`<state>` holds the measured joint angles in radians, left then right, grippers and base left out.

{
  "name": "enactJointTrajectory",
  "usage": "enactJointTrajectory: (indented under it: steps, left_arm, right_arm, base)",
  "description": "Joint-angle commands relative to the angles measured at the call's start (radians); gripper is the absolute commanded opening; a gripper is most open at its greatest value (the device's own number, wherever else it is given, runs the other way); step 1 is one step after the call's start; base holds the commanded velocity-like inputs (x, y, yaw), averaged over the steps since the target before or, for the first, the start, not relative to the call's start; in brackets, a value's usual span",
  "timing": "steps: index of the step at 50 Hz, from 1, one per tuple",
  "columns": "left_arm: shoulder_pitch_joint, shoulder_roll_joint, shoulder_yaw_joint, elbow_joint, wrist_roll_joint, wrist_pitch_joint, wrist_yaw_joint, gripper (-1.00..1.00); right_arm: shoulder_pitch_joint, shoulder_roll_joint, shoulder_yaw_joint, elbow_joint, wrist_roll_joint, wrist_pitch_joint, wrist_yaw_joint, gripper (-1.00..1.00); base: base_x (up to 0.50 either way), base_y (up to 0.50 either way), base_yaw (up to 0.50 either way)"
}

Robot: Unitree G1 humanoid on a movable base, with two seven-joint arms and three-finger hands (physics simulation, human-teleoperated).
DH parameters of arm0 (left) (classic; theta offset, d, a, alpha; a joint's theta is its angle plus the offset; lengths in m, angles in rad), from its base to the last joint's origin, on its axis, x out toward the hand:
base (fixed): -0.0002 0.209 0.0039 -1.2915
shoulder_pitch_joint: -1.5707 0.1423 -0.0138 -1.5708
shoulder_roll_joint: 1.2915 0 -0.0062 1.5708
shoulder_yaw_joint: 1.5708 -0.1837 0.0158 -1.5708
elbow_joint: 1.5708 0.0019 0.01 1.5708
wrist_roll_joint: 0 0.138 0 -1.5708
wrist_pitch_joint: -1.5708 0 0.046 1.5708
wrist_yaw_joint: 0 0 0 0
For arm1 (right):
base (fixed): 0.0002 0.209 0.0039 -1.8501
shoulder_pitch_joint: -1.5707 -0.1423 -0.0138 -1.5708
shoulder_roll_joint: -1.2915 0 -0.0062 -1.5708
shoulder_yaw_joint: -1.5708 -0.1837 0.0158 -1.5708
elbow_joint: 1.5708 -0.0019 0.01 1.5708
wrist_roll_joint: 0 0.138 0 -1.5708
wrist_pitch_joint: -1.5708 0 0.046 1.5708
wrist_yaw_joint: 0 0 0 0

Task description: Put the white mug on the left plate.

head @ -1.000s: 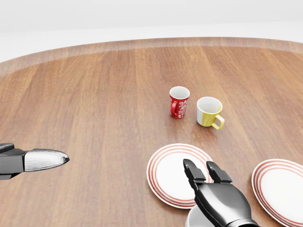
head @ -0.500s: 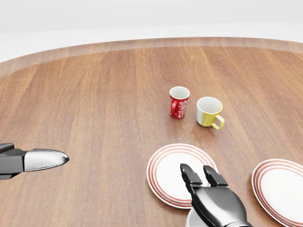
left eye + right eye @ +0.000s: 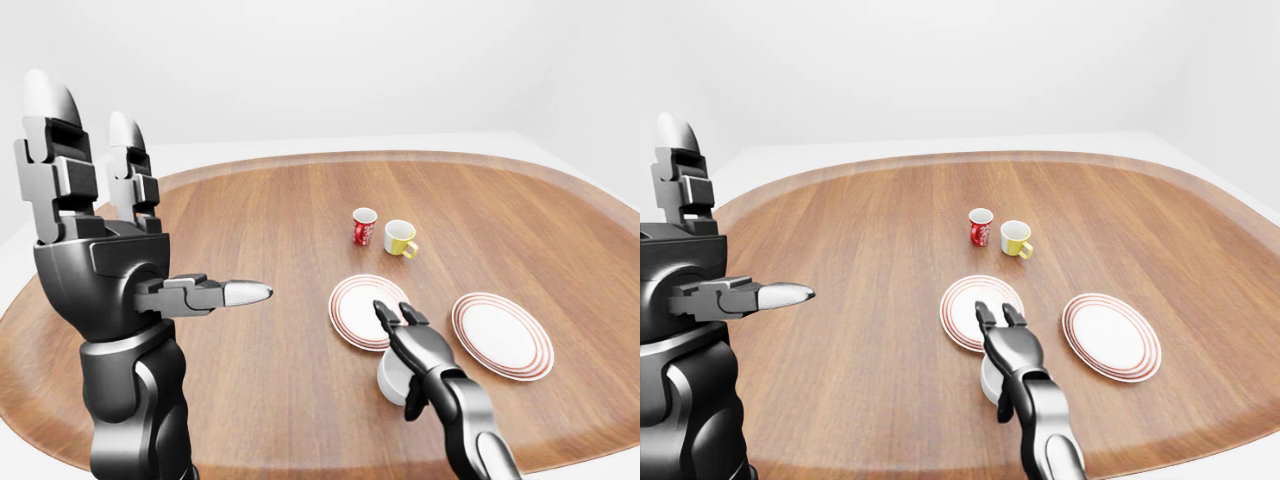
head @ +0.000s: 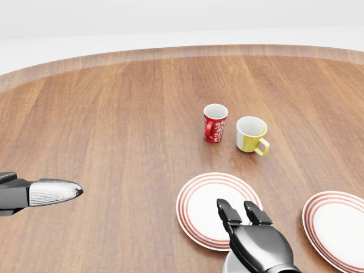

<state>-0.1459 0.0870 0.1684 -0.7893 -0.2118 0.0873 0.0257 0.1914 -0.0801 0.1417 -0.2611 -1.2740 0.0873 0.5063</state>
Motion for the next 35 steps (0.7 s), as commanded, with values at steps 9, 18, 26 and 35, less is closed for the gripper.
enactJointTrajectory:
  steps: [9,18,26,35]
  left_arm:
    - [0.002,0.000,-0.001,0.000,0.000,0.000,0.000,1.00]
    - [0.001,0.001,0.003,0.002,-0.003,0.000,0.000,1.00]
    - [-0.003,0.003,0.008,0.011,-0.006,0.000,0.001,1.00]
    - [-0.010,0.007,0.008,0.011,-0.007,0.000,0.005,1.00]
  right_arm:
    - [-0.027,-0.005,0.005,0.084,-0.005,0.000,-0.034,1.00]
    - [-0.033,-0.006,0.009,0.125,-0.008,0.000,-0.054,1.00]
    - [-0.039,-0.011,0.013,0.159,-0.005,0.000,-0.071,-1.00]
    - [-0.031,-0.015,0.012,0.150,0.003,-0.006,-0.058,-1.00]
  base:
    - [0.00,0.00,0.00]
    - [0.00,0.00,0.00]
    - [0.00,0.00,0.00]
    - [0.00,0.00,0.00]
